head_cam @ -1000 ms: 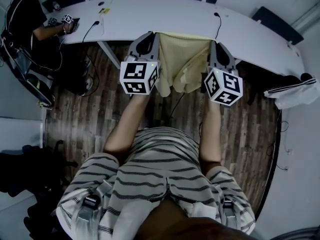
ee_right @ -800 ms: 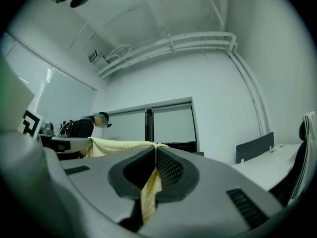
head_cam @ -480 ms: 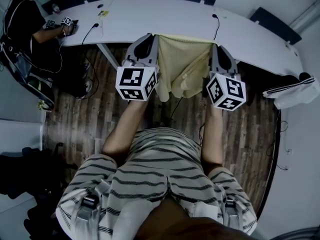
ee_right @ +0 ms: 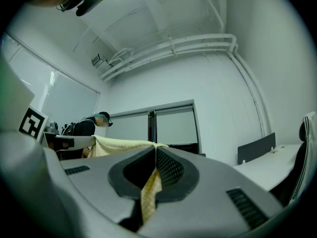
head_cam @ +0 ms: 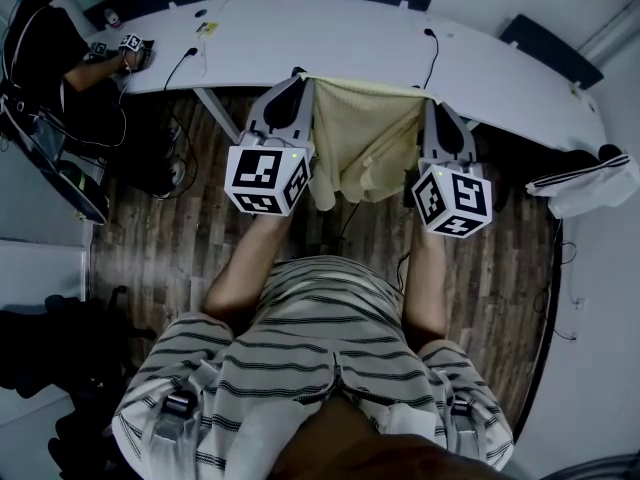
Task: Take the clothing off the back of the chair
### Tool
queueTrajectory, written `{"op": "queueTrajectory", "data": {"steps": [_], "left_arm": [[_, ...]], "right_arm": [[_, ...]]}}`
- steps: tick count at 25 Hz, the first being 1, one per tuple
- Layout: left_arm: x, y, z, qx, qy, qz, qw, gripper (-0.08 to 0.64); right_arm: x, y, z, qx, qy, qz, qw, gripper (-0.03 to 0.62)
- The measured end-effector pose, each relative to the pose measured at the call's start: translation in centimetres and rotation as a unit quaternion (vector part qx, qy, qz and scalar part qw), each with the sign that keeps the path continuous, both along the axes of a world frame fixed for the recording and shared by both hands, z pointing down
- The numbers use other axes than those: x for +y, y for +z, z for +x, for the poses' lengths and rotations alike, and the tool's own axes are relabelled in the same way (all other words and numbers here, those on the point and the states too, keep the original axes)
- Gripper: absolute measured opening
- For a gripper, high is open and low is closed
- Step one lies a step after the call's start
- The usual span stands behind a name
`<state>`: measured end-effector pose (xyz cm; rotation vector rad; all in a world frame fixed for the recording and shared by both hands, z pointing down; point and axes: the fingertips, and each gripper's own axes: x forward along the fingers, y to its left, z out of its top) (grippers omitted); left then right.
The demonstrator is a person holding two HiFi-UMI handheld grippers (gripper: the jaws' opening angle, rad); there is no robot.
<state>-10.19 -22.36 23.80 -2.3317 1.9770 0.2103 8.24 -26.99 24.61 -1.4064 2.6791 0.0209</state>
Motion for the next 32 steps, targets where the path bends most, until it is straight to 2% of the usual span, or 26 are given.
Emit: {"op": "queueTrajectory", "data": {"steps": [10,32], "left_arm": [[1.9,0.1,0.7,0.002,0.004,0.003,1.0,0.026],[4.3,4.3,1.2,0.014,0.0,-0.039,0.9991,0.025]], "right_arm": [[2.0,0.1,0.7,-0.001,0.002,0.006,1.0,0.021],[4.4,4.3,1.2,0.014,0.005,-0.02,1.0,0.021]]}}
